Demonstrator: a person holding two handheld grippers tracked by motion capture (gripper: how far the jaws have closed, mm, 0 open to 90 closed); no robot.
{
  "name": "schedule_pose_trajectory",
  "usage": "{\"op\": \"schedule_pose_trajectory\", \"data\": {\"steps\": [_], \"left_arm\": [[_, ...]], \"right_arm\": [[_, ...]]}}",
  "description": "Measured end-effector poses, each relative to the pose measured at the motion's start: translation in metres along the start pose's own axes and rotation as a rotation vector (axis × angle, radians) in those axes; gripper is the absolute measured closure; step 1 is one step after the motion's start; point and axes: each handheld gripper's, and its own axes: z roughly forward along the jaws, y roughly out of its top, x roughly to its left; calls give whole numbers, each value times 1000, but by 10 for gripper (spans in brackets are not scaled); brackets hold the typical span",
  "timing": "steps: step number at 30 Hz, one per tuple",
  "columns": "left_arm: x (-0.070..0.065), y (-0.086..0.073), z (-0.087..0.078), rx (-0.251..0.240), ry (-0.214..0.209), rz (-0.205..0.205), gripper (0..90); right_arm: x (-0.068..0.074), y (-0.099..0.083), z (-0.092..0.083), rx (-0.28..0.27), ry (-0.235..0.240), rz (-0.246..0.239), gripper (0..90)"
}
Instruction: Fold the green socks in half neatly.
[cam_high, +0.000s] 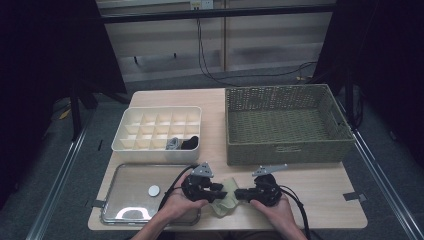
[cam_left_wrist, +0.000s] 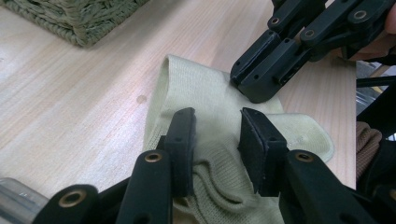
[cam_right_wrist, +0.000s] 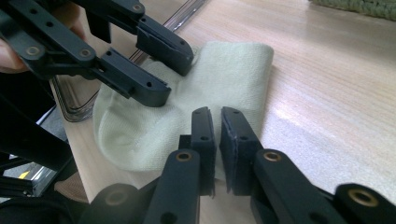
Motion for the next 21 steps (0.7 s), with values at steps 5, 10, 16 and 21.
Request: {"op": "schedule_pose_trajectory", "data": {"steps": [5,10,16,21], "left_arm": [[1,-2,1,-9,-10,-12,632],[0,-3,2,-23,6,-10,654],[-3,-4,2,-13,22,2,656],[-3,-5,1,-17,26,-8,662]], "right_arm": [[1,-1,-3,-12,-1,2,757],[-2,-4,-13,-26,-20,16,700],[-10,-7,-19,-39,-36,47,672],[-7,-8,-13,-13,-23,60,657]]}}
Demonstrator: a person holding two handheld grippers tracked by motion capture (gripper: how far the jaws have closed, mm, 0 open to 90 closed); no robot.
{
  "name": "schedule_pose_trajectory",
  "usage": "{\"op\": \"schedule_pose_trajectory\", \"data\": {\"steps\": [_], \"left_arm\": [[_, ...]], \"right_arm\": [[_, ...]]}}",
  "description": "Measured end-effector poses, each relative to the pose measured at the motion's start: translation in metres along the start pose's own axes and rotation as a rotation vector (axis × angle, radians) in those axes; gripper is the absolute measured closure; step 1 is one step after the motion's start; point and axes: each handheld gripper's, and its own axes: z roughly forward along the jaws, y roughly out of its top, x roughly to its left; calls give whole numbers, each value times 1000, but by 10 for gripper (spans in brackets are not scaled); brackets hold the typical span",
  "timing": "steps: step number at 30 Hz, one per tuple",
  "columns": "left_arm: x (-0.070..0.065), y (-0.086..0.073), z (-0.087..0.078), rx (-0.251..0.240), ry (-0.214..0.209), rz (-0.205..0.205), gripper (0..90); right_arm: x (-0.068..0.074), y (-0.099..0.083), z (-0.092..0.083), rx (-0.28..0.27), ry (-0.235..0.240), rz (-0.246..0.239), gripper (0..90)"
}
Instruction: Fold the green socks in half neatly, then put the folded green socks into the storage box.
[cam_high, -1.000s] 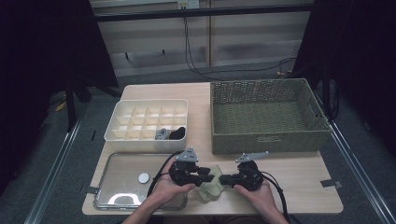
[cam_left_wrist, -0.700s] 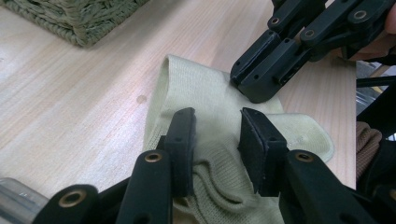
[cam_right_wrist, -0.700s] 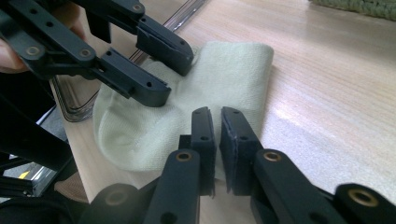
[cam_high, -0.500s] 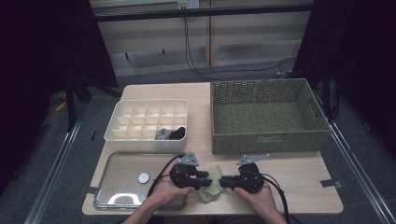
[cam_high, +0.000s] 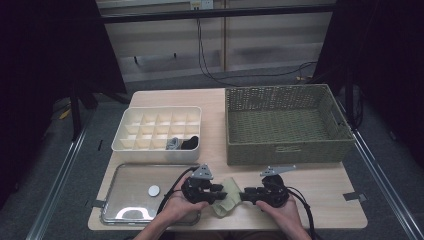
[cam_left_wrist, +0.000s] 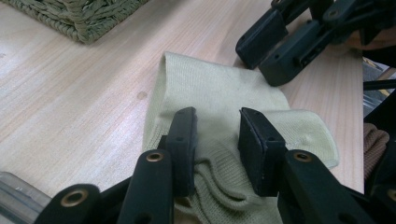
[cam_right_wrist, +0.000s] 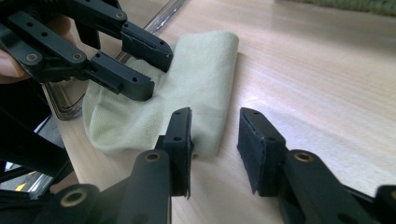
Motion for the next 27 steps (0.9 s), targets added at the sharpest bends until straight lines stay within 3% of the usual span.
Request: {"op": "schedule_pose_trajectory", "data": {"steps": [10,27], "left_arm": [[1,-1,0,-9,-5,-17,668],[2,-1,1,-11,-12,-35,670]], "right_arm": [[2,0,10,0,74,19,699],[3,0,12,-50,114,77,847]]}}
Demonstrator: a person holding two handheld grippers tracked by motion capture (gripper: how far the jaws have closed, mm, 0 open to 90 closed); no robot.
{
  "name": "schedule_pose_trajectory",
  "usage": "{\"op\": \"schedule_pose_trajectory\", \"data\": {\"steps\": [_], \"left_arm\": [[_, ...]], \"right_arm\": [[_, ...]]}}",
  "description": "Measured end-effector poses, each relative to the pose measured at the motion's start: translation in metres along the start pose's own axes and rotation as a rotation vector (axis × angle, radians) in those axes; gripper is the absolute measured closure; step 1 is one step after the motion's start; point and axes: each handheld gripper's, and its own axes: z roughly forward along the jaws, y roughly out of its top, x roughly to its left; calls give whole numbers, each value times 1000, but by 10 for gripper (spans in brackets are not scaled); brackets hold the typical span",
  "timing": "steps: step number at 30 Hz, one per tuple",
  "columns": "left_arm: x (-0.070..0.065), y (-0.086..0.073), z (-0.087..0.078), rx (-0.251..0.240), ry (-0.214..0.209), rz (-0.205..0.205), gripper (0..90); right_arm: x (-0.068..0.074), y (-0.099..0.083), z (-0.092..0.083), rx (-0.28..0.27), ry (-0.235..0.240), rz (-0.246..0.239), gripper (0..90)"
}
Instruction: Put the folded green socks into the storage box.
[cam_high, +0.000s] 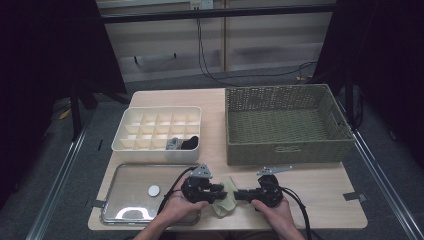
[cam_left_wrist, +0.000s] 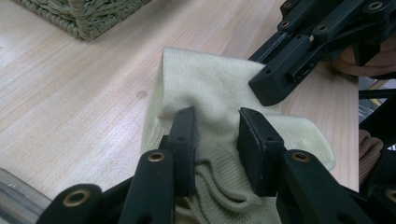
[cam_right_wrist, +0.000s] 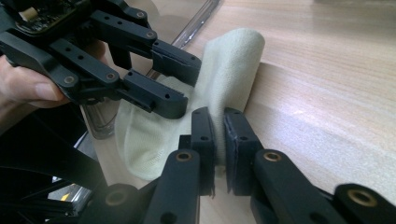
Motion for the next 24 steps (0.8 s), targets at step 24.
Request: {"op": "schedule_pose_trajectory", "data": {"steps": [24], "left_arm": [[-9,9,0,-11,-6,40,526]], "right_arm": [[2,5,-12,-53,-1,-20,863]]}}
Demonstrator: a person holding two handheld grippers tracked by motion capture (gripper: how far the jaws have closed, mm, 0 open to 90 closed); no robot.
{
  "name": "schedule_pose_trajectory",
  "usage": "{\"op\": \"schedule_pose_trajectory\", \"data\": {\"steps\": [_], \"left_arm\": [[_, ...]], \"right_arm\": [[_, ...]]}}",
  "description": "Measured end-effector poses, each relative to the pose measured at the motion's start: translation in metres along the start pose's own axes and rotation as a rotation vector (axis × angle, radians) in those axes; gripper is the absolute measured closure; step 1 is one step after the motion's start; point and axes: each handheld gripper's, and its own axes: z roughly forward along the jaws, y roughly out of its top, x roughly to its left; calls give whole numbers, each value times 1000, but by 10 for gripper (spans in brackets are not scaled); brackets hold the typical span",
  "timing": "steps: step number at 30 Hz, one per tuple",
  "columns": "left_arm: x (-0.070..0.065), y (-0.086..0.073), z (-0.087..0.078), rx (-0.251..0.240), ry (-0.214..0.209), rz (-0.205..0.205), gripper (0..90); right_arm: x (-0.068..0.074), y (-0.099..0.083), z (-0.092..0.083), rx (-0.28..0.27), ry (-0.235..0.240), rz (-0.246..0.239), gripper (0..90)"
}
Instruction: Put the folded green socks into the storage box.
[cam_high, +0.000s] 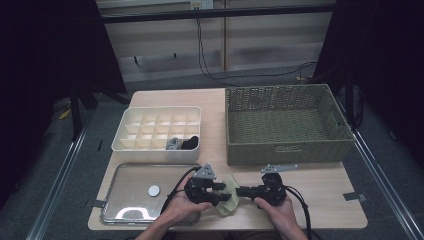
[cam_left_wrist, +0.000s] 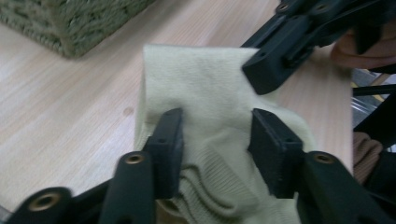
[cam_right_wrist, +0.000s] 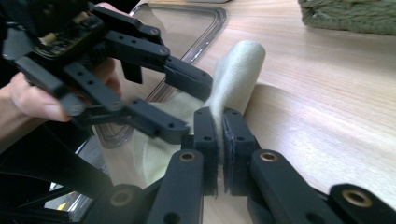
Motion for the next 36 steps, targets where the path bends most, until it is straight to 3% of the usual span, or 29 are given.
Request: {"op": "schedule_pose_trajectory", "data": {"steps": [8,14,16,18,22,30,36], "left_arm": [[3,-2,-22,-24,22,-21,466],[7,-3,-9,0,9,-49,412],[6,-3,-5,-5,7,-60,451],[4,-3,1,33,22,-65,509],[3,-6,6,43,33,-84,610],[-1,-5,10,43,53,-100,636],[-4,-6,10,45,65,-89,640]], "right_arm": [[-5,2,-15,-16,-45,-12,862],[-7,3,-19,-20,-70,-33,860],[-5,3,-18,-17,-73,-39,858],[-4,3,-17,-15,-67,-48,856],[0,4,-15,-19,-62,-58,843],[11,6,-3,-6,-39,-96,810],[17,3,6,22,-16,-111,826]]}}
